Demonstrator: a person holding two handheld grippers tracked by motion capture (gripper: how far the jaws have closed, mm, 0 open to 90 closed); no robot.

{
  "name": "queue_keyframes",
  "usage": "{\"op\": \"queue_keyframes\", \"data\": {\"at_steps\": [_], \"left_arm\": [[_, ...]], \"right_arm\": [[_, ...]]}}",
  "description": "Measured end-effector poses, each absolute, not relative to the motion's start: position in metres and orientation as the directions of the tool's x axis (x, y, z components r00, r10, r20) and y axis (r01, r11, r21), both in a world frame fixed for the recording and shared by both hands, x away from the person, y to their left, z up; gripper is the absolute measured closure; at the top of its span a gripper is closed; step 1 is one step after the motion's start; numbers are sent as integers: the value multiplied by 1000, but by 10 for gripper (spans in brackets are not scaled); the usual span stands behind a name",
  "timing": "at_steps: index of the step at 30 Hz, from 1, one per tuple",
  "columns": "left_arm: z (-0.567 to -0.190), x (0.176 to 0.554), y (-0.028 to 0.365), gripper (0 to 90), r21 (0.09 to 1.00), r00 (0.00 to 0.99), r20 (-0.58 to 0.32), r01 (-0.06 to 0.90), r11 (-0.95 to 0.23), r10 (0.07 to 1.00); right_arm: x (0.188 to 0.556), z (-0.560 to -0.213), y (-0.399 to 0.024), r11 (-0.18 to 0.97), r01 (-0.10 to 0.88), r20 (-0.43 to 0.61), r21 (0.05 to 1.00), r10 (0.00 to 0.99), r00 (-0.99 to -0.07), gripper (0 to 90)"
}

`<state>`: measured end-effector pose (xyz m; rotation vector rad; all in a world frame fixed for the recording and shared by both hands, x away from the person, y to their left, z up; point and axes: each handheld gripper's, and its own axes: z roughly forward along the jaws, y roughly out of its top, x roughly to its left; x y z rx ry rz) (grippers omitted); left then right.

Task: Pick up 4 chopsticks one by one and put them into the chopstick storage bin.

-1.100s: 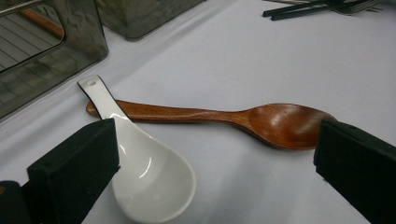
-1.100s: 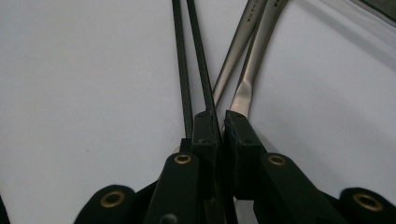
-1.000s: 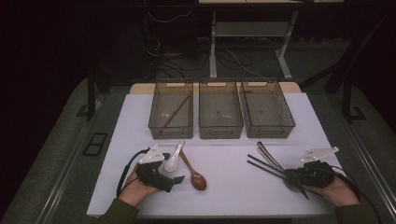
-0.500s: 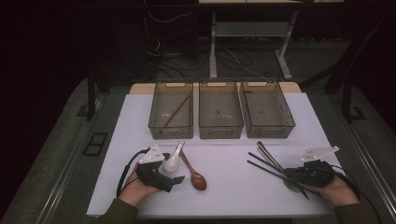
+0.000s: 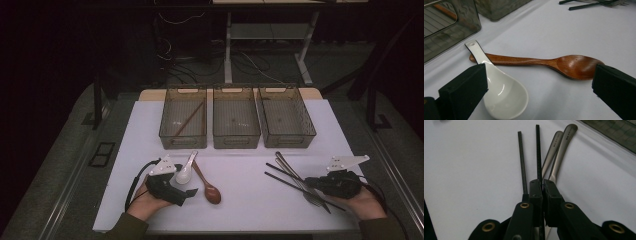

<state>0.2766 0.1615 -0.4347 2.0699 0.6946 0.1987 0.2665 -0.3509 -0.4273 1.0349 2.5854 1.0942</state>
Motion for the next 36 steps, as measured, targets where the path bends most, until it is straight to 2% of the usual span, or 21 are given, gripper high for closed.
{"op": "queue_keyframes", "data": {"at_steps": [23, 36], "left_arm": [[-436, 277, 161, 0, 810, 832, -120, 398, -432, 542], [-436, 276, 162, 0, 824, 828, -131, 397, -404, 546]], "right_arm": [[267, -405, -346, 422, 488, 159, 764, 610, -776, 851], [275, -386, -325, 378, 477, 169, 793, 616, -770, 851]]}}
